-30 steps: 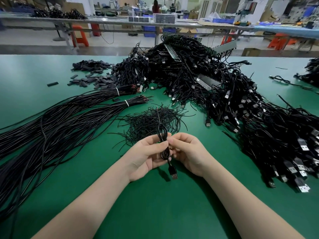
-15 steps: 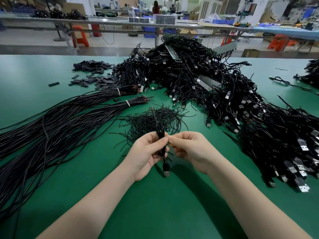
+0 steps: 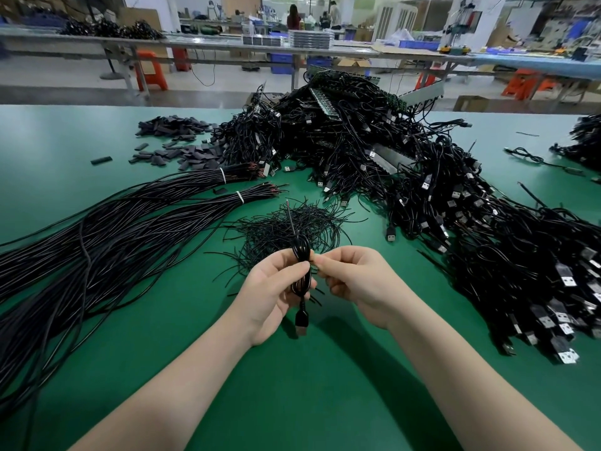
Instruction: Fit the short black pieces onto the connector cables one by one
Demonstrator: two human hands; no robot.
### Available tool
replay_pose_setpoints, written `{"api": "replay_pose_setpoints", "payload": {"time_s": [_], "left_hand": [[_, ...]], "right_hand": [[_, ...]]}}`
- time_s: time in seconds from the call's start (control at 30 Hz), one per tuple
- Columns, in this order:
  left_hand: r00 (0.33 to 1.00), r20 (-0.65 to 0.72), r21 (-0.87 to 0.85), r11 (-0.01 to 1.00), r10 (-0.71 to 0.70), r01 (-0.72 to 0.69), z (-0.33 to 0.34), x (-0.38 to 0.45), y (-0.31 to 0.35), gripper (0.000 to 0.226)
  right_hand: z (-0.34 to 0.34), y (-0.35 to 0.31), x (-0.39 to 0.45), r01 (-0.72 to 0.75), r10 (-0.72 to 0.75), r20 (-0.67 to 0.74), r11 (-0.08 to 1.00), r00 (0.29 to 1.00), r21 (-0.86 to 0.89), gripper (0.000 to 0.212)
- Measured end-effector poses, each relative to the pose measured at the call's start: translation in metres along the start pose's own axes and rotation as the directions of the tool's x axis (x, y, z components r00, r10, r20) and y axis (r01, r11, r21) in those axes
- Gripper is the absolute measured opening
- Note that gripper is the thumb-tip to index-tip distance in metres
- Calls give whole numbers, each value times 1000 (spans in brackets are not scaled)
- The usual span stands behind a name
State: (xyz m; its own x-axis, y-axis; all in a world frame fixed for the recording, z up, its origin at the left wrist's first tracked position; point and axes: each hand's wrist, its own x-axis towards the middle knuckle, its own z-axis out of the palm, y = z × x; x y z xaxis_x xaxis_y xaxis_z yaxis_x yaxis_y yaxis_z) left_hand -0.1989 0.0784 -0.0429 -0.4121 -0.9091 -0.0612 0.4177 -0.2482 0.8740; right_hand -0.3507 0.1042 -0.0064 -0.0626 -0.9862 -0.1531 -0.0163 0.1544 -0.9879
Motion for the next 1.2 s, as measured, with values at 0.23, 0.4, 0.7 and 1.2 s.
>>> {"api": "replay_pose_setpoints", "payload": {"time_s": [0.23, 0.4, 0.7, 1.2], "left_hand": [[999, -51, 16, 1000, -4, 5, 2, 0, -1, 26], [997, -76, 18, 1000, 2, -1, 2, 1, 0, 30], [997, -81, 36, 999, 8, -5, 2, -1, -1, 26], [985, 18, -64, 983, -172, 173, 1, 0, 11, 15]], "right_hand": [[-2, -3, -1, -17, 17, -32, 1000, 999, 18, 16], [1, -4, -4, -58, 61, -23, 994, 998, 90, 12], [-1, -6, -6, -41, 41, 0, 999, 999, 19, 8], [-2, 0, -1, 672, -760, 383, 94, 526, -735, 20]]}}
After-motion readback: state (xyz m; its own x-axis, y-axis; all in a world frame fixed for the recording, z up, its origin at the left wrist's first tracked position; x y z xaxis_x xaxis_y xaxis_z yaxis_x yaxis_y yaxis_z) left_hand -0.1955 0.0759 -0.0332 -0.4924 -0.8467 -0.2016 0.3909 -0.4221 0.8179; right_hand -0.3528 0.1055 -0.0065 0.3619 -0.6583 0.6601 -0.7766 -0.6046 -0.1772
